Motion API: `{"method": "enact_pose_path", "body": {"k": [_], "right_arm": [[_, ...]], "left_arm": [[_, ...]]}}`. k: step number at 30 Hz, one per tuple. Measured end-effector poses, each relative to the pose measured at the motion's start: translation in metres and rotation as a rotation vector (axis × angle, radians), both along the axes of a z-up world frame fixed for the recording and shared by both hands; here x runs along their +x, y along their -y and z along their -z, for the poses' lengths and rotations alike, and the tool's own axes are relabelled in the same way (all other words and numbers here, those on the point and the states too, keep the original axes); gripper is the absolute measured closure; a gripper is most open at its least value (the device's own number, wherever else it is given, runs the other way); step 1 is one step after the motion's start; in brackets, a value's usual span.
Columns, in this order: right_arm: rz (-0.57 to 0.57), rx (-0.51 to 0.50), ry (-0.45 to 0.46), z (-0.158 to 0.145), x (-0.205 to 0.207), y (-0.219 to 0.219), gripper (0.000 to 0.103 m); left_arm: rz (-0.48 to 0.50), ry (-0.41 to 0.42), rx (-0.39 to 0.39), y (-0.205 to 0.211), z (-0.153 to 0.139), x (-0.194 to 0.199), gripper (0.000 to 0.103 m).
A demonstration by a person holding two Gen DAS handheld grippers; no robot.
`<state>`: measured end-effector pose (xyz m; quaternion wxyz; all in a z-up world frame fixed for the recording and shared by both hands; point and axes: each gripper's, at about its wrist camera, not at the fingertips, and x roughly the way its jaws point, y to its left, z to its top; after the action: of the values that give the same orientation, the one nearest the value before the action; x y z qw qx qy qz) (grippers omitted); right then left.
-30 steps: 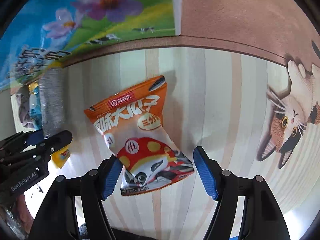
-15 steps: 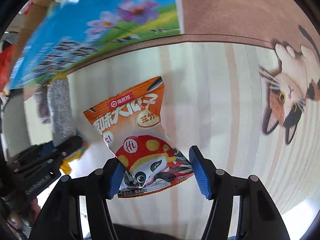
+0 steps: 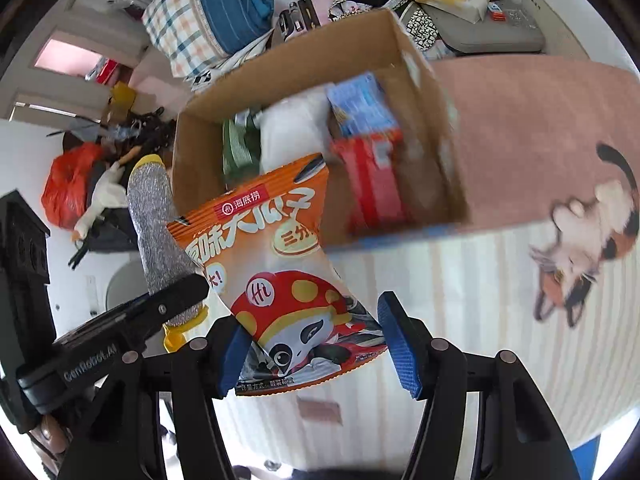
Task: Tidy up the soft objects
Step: 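Place the scrubber and orange panda bag into the box and release both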
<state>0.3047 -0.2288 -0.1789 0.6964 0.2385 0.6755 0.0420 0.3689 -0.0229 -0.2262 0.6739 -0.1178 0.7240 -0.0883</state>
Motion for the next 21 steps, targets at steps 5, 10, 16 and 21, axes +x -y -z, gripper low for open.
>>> {"method": "enact_pose_path", "body": {"k": [5,10,16,21], "right_arm": [[0.025,-0.009,-0.094,0.047,0.048,-0.021,0.039],[0.024,-0.062,-0.147,0.095,0.065,-0.031,0.039],[0.006,-0.095,-0.181,0.13,0.08,-0.041,0.039],[-0.042,-0.1,-0.186,0.131,0.09,-0.051,0.028]], "left_arm": [[-0.007,-0.123,0.036,-0.005,0.037,0.043,0.07],[0.026,-0.213,0.043,0.004,0.073,0.057,0.07],[0.075,-0.276,0.076,0.016,0.098,0.063,0.067],[0.097,-0.255,0.09,0.022,0.084,0.063,0.055]]}}
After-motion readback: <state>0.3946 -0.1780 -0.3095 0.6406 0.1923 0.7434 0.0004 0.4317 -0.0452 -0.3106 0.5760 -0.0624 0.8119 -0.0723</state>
